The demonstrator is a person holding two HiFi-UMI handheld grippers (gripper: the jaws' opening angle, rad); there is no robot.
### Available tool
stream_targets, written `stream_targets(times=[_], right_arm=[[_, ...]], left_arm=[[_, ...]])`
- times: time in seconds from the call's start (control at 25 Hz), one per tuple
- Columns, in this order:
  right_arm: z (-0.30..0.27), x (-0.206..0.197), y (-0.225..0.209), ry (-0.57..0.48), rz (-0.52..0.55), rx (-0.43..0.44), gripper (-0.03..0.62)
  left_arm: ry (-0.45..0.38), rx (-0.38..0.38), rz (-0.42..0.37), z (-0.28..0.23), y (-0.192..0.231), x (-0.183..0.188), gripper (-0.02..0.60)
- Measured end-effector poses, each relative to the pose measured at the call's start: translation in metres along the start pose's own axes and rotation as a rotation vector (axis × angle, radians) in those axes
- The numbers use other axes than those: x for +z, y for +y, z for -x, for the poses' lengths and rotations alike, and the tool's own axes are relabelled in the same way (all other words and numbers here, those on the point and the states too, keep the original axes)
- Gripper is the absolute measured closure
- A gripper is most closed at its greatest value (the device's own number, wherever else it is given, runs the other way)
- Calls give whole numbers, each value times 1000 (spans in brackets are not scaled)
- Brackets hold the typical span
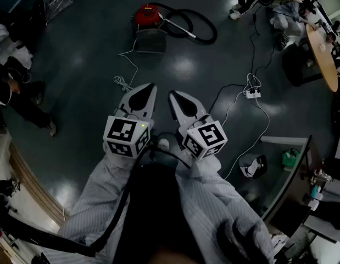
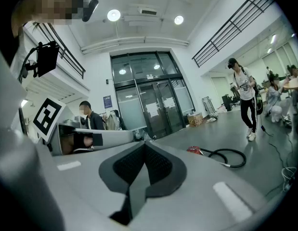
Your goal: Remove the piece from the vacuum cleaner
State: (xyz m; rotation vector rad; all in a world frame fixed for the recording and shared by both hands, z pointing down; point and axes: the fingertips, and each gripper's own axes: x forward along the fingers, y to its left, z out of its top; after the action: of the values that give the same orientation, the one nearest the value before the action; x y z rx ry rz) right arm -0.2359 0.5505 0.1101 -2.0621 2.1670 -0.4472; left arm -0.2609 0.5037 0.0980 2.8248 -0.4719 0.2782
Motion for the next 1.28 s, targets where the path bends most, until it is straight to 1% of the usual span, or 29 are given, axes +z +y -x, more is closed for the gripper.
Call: stream_targets(times=[0.6, 0.84, 1.04, 1.16, 1.28], right_arm=[[-8, 1, -20, -18, -51, -3, 594], [-15, -11, -36, 12, -94, 24, 593], [-52, -25, -50, 58, -121, 54, 593], [-97, -23, -69, 66, -130, 54, 593], [-154, -14, -92, 72, -119, 46, 593]], left_arm=[[25, 18, -1, -18, 9, -7, 577], [50, 45, 34, -31, 17, -24, 577], [83, 77, 38, -56, 54, -32, 577], [89, 87, 46, -83, 95, -27, 577], [91, 91, 59, -115, 144, -13, 577]])
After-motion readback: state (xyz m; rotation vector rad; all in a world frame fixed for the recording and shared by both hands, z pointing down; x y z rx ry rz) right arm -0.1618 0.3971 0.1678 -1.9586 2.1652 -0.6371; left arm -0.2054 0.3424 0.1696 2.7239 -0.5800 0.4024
